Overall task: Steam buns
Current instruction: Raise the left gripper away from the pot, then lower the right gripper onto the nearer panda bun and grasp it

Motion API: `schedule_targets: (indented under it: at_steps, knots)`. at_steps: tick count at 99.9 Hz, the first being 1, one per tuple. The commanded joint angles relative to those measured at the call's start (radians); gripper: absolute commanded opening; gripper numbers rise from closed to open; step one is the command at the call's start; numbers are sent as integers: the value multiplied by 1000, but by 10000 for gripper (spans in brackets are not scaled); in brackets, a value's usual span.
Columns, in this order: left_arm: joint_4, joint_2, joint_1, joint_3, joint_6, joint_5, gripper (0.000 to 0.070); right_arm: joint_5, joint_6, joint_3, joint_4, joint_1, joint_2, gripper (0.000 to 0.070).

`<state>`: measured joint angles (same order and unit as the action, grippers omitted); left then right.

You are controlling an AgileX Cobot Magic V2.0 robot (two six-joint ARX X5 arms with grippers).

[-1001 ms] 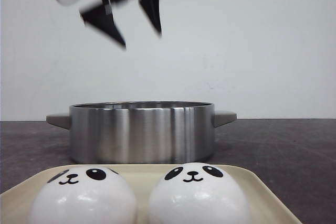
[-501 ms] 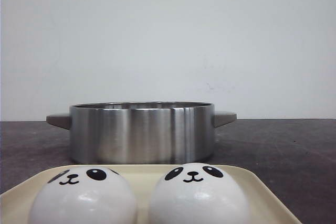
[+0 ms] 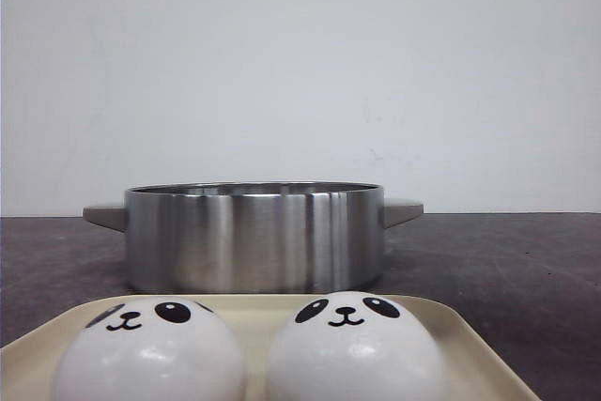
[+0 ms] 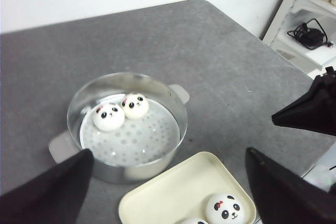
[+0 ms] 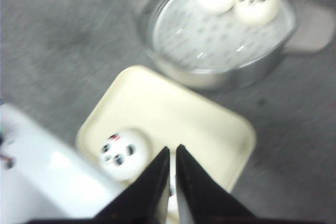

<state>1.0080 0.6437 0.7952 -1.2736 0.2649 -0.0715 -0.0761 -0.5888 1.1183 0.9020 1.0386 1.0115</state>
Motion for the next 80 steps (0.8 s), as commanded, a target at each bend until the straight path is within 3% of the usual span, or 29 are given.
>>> schedule_targets:
  at_steps: [1, 17, 33, 46, 80]
  knots:
    - [-42, -35, 10, 59, 53, 11, 555, 48, -69, 11, 3, 16, 31, 22]
    - [-65, -98, 10, 189, 68, 26, 555, 101, -114, 11, 39, 35, 107, 230]
    - [-66, -103, 10, 220, 51, 26, 554, 103, -136, 11, 65, 63, 198, 319]
    - [-98, -99, 10, 220, 23, 26, 554, 103, -138, 11, 92, 74, 277, 527]
    - [-140, -97, 10, 220, 23, 27, 555, 156, -135, 11, 103, 92, 476, 540]
